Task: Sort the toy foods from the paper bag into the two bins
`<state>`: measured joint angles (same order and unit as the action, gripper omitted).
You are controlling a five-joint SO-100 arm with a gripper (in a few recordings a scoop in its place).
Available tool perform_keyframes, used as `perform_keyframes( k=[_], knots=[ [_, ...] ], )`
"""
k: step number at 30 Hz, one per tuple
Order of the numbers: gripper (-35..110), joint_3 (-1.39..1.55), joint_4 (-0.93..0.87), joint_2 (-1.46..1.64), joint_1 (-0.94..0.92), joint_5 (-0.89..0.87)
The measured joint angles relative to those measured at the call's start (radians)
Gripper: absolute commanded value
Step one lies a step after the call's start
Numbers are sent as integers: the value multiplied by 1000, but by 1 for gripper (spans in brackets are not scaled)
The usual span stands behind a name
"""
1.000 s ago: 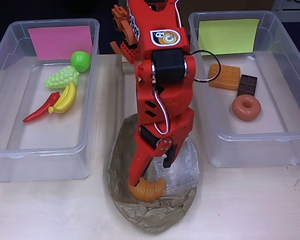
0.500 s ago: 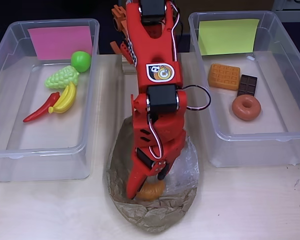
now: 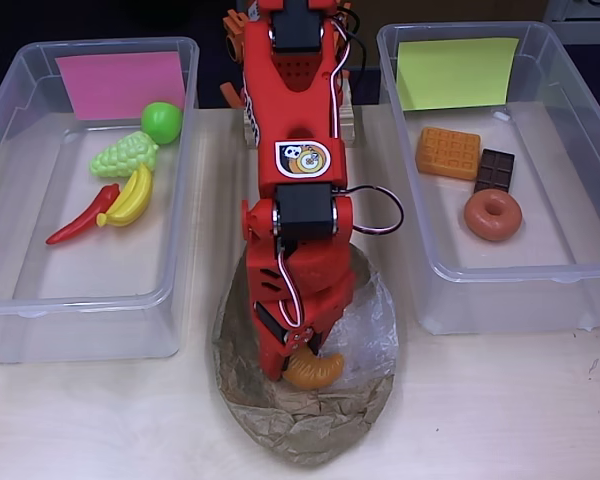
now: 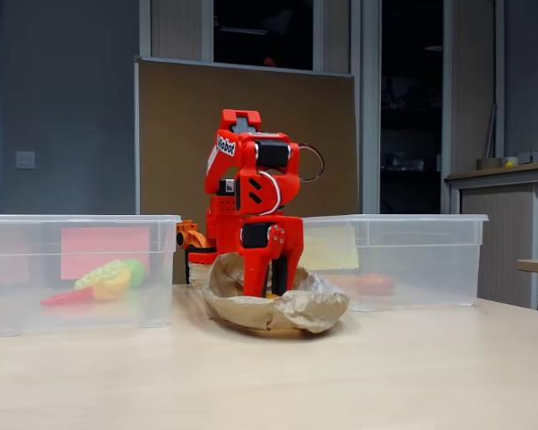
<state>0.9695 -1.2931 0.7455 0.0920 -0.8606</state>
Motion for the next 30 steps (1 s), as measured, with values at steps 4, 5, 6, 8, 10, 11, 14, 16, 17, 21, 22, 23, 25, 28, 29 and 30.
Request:
perform_keyframes(
  k=[4, 5, 6, 8, 10, 11, 14, 16, 17, 21, 22, 23, 25, 28, 29, 30],
  knots=[
    [7, -67, -84, -3, 0, -32],
    [7, -87, -112, -3, 0, -44],
    [7, -110, -137, -3, 2, -60],
    [6, -140, -224, 11, 11, -95],
    [6, -158, -318, 41, 20, -161],
    [6, -161, -351, 67, 26, -199],
    [6, -163, -479, 169, 58, -316],
    [5, -109, -512, 268, 89, -396],
    [5, -74, -518, 319, 107, -437],
    [4, 97, -528, 529, 179, -626],
    [4, 138, -531, 580, 199, -667],
    [4, 183, -529, 630, 222, -716],
    [4, 258, -531, 727, 282, -821],
    [4, 313, -535, 831, 387, -956],
    [4, 318, -534, 859, 426, -1002],
    [4, 330, -529, 884, 466, -1046]
  ],
)
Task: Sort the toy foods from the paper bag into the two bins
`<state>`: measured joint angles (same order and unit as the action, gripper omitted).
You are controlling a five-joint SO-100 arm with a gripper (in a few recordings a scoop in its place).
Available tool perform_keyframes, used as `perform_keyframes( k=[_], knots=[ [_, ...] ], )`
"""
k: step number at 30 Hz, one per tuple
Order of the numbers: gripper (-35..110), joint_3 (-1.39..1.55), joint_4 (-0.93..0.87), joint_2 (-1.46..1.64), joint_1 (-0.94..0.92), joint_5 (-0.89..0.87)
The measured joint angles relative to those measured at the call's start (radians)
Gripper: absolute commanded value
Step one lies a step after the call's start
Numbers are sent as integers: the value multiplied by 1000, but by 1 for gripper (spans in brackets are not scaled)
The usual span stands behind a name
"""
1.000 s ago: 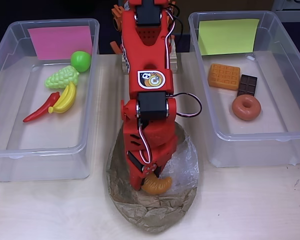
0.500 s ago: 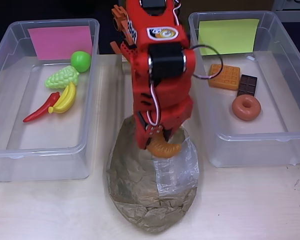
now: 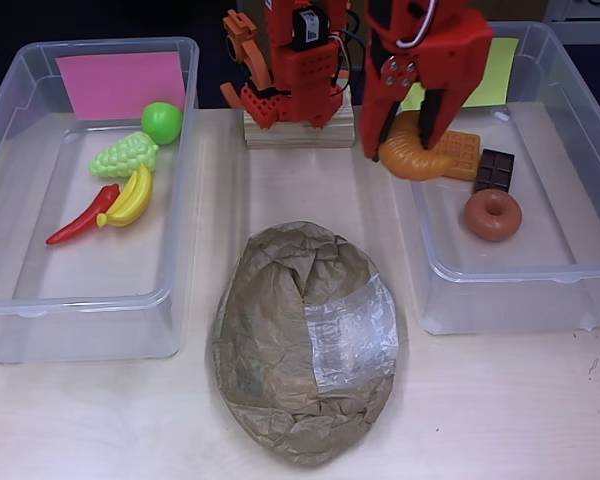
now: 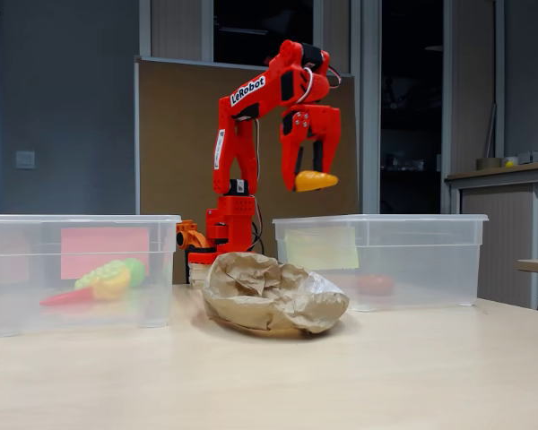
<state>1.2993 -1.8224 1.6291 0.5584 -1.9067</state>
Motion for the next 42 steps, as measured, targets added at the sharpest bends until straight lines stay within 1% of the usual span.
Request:
perform_keyframes(
  k=[6, 9, 13, 16, 19, 24, 28, 31, 35, 42],
  knots=[
    [4, 9, -5, 34, 301, -337],
    [4, 35, 46, 23, 443, -522],
    [5, 225, 213, 25, 563, -727],
    [5, 431, 408, 26, 598, -815],
    [5, 632, 601, 32, 600, -845],
    [5, 847, 735, 69, 560, -841],
    [7, 977, 815, 110, 499, -775],
    [10, 1026, 890, 118, 463, -713],
    [15, 1054, 979, 86, 439, -676],
    [25, 1055, 1127, -6, 439, -672]
  ],
)
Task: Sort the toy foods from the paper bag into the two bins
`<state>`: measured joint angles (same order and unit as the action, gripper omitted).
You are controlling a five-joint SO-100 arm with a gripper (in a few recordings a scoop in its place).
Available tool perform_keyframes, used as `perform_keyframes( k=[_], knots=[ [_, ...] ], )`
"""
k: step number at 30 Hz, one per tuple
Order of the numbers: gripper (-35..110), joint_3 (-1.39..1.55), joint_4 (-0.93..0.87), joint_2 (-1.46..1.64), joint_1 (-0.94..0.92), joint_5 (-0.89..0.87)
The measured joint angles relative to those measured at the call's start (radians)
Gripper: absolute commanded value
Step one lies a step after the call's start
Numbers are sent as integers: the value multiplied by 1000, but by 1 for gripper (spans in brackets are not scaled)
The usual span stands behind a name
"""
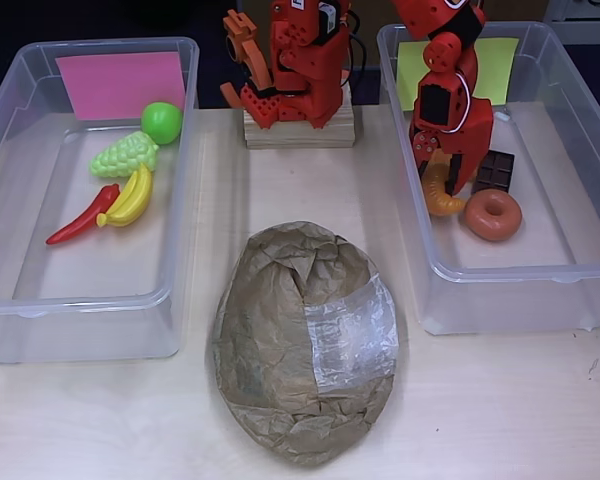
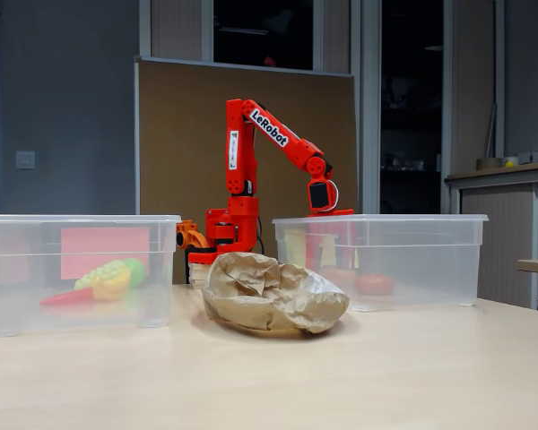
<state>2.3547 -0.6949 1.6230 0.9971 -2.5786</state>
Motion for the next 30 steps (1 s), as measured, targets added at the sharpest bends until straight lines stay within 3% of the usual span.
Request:
perform_keyframes(
  k=[12, 17, 25, 30],
  knots=[
    [39, -71, -8, -20, 12, 0],
    [37, -161, -127, -20, 37, 23],
    [16, -497, -488, -17, 63, 189],
    [0, -669, -603, -17, 77, 253]
  ],
)
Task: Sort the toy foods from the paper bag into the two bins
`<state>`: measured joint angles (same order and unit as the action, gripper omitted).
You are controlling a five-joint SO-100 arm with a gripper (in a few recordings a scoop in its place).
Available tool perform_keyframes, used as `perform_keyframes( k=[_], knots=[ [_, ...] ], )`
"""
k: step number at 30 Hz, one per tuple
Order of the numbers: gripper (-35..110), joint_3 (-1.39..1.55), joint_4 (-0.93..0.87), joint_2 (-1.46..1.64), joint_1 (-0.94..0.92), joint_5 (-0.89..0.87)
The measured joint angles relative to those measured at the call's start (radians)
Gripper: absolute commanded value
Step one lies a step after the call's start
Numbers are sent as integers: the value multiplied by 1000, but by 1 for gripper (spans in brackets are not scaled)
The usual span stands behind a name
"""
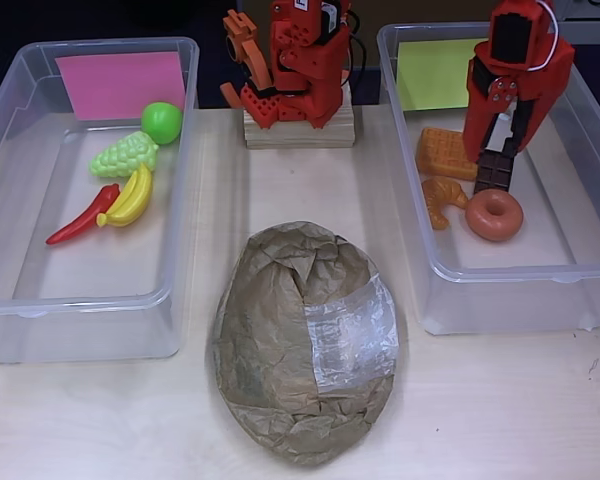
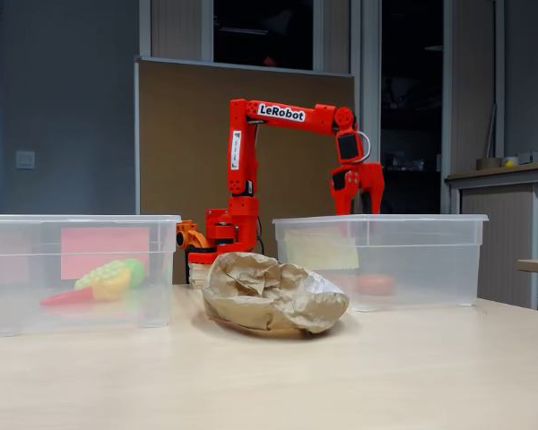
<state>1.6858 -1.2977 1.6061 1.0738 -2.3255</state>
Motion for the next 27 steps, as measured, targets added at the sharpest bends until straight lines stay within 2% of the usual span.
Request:
perform_keyframes(
  k=[5, 9, 12, 20, 27],
  knots=[
    [0, -81, -89, 18, -21, 37],
    [0, -140, -186, 83, -103, 150],
    [0, -178, -232, 138, -201, 311],
    [0, -190, -262, 322, -526, 879],
    [0, 89, -63, 503, -811, 1230]
  ],
)
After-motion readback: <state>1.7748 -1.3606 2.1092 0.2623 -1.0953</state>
